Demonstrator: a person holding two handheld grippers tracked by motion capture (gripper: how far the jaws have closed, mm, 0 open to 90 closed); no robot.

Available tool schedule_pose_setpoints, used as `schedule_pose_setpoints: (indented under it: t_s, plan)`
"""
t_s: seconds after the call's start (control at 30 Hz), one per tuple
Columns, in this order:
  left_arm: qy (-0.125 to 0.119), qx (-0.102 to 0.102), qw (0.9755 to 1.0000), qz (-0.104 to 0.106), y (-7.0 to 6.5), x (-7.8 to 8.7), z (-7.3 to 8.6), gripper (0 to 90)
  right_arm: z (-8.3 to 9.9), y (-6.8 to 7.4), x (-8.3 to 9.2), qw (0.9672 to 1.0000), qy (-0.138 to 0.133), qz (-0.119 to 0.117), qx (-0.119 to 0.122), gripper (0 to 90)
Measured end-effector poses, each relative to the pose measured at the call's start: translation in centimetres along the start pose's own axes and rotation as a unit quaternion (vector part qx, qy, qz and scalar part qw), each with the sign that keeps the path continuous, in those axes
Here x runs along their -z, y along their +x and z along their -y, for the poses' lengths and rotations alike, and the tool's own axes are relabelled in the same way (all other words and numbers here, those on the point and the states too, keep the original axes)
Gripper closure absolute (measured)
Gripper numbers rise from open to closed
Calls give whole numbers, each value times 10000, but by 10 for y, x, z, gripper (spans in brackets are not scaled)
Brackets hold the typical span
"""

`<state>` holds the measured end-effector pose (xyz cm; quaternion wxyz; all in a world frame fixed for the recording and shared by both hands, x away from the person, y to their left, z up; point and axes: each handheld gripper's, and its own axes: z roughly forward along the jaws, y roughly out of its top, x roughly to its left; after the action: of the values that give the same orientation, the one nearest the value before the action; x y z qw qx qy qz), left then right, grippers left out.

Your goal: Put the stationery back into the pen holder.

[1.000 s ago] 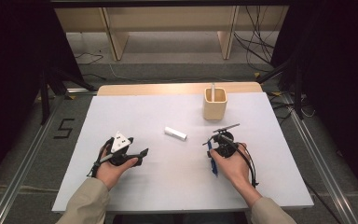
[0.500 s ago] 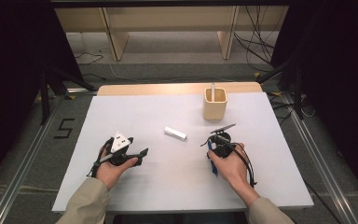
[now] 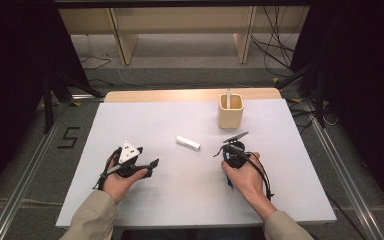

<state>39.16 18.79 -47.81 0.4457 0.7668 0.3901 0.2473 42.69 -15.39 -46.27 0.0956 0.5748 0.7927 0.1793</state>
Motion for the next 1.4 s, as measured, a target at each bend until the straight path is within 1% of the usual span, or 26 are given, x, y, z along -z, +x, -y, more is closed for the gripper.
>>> schedule_pose_setpoints:
  t_s: [0.53,0.87,0.97,1.3,1.4]
  plan:
    - [5,0,10000,2,0,0,0,247,-1,2,-1,9999,37,108,20,743]
    - [1,6,10000,5,0,0,0,247,-2,2,0,9999,63,119,6,746]
    - [3,-1,10000,4,0,0,0,247,-3,2,0,9999,81,107,-32,745]
    - [4,-3,10000,6,0,0,0,247,-5,3,-2,9999,65,154,-12,744]
    - [9,-3,10000,8,0,0,0,247,-5,3,-2,9998,82,156,-58,753]
